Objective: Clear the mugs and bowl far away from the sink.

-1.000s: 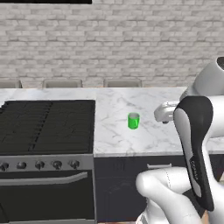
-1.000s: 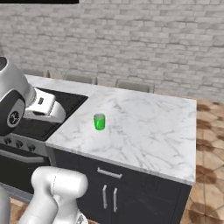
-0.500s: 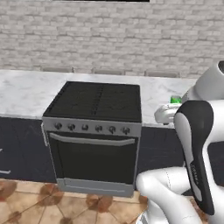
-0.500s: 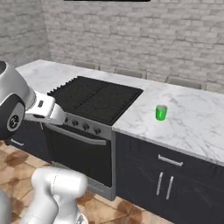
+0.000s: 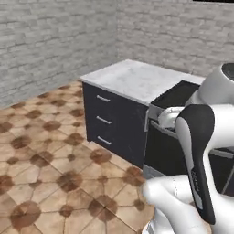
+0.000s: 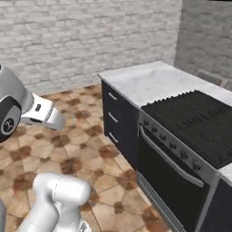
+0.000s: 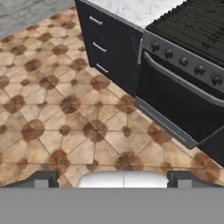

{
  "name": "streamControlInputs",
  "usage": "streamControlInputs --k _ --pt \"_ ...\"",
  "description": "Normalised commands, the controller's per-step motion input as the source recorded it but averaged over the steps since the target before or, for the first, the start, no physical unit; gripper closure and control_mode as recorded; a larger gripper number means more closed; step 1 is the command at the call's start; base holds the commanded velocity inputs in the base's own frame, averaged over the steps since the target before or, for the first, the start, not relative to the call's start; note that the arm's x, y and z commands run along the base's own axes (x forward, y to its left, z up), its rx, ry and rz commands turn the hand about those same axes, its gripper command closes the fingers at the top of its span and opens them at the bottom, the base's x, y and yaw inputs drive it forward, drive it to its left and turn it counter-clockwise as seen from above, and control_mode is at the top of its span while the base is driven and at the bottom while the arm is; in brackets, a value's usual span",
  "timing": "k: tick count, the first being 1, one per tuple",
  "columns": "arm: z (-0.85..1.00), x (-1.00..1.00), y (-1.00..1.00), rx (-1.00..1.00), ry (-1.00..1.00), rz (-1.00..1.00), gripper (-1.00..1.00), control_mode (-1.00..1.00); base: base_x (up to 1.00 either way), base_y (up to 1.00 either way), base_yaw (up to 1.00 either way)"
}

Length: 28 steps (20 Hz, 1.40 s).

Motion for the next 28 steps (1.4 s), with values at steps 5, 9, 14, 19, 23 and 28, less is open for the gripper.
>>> streamControlInputs --k 5,9,14,19,23,28 --pt "0.00 0.00 0.00 0.00 0.00 0.00 -1.00 1.00 0.00 0.00 1.00" --pt "0.00 0.00 0.00 0.00 0.00 0.00 -1.00 1.00 0.00 0.00 1.00" --pt "0.00 0.00 0.00 0.00 0.00 0.00 -1.00 1.00 0.00 0.00 1.00" --pt "0.00 0.00 0.00 0.00 0.00 0.00 -1.00 1.00 0.00 0.00 1.00" --pt "0.00 0.00 0.00 0.00 0.00 0.00 -1.00 1.00 0.02 -0.02 0.96" --pt "0.00 0.00 0.00 0.00 0.00 0.00 -1.00 1.00 0.27 -0.36 0.75"
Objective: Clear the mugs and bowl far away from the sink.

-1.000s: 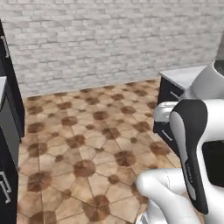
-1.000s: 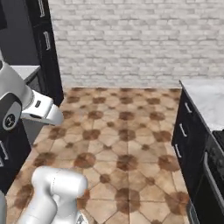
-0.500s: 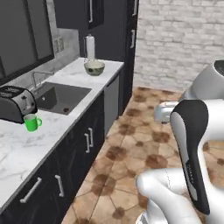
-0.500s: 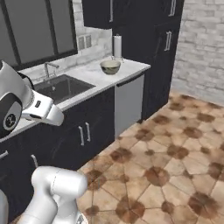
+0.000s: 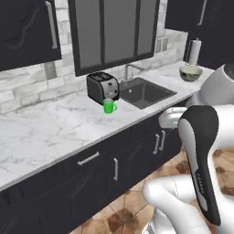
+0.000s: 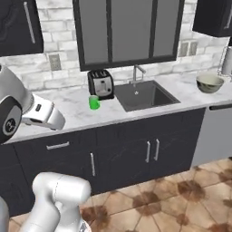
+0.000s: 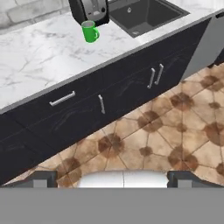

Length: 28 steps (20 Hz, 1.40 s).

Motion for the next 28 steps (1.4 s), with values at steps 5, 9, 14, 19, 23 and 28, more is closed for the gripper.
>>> streamControlInputs --k 5,9,14,19,23,28 --pt "0.00 0.00 0.00 0.00 0.00 0.00 -1.00 1.00 0.37 -0.99 0.44" --pt "0.00 0.00 0.00 0.00 0.00 0.00 -1.00 1.00 0.61 -0.92 0.47" --pt "0.00 0.00 0.00 0.00 0.00 0.00 -1.00 1.00 0.95 -0.55 0.36" --pt "0.00 0.00 0.00 0.00 0.00 0.00 -1.00 1.00 1.00 -0.15 0.37" --pt "0.00 0.00 0.00 0.00 0.00 0.00 -1.00 1.00 0.71 0.10 0.28" --pt "0.00 0.00 0.00 0.00 0.00 0.00 -1.00 1.00 0.41 -0.10 0.13"
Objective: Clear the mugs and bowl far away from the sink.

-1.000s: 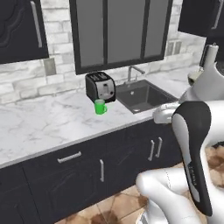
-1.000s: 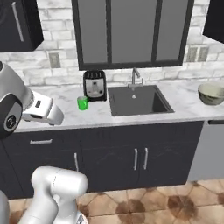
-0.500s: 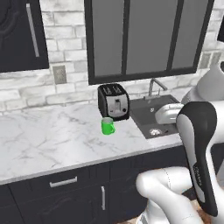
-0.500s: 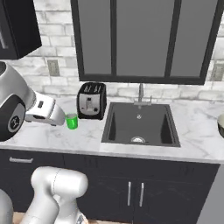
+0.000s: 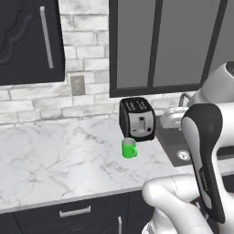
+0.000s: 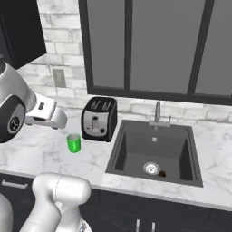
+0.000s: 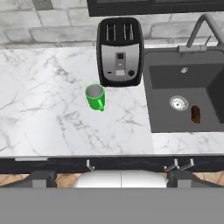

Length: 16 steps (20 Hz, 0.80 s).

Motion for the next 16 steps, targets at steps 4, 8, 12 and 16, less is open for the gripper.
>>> streamControlInputs --k 4,8,12,16 --pt "0.00 0.00 0.00 0.00 0.00 0.00 -1.00 1.00 0.04 -0.08 0.27" --pt "0.00 0.00 0.00 0.00 0.00 0.00 -1.00 1.00 0.04 -0.06 0.37" --pt "0.00 0.00 0.00 0.00 0.00 0.00 -1.00 1.00 0.16 -0.02 0.36" --pt "0.00 0.00 0.00 0.00 0.00 0.00 -1.00 1.00 0.26 -0.06 0.29"
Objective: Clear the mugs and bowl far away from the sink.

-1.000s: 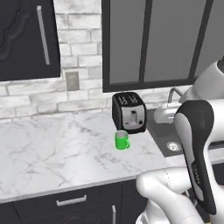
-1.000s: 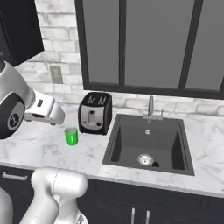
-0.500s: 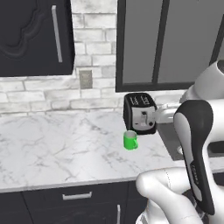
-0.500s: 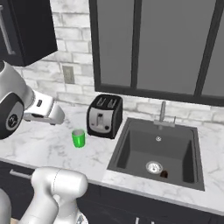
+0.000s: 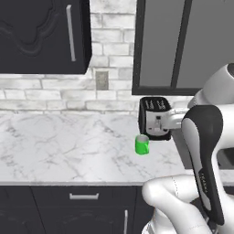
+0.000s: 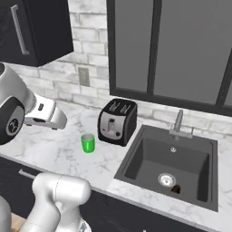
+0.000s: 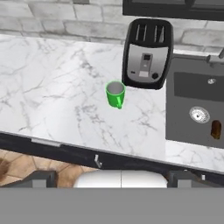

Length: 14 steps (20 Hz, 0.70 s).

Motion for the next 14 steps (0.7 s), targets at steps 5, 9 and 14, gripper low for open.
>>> streamControlInputs --k 5,9,14 --pt "-0.07 0.09 0.00 0.00 0.04 0.04 -1.00 -1.00 0.28 -0.03 0.20" --pt "-0.47 0.43 0.00 0.00 0.18 0.15 -1.00 -1.00 0.00 0.00 0.00" --pt "-0.50 0.30 0.00 0.00 0.18 0.08 -1.00 -1.00 0.00 0.00 0.00"
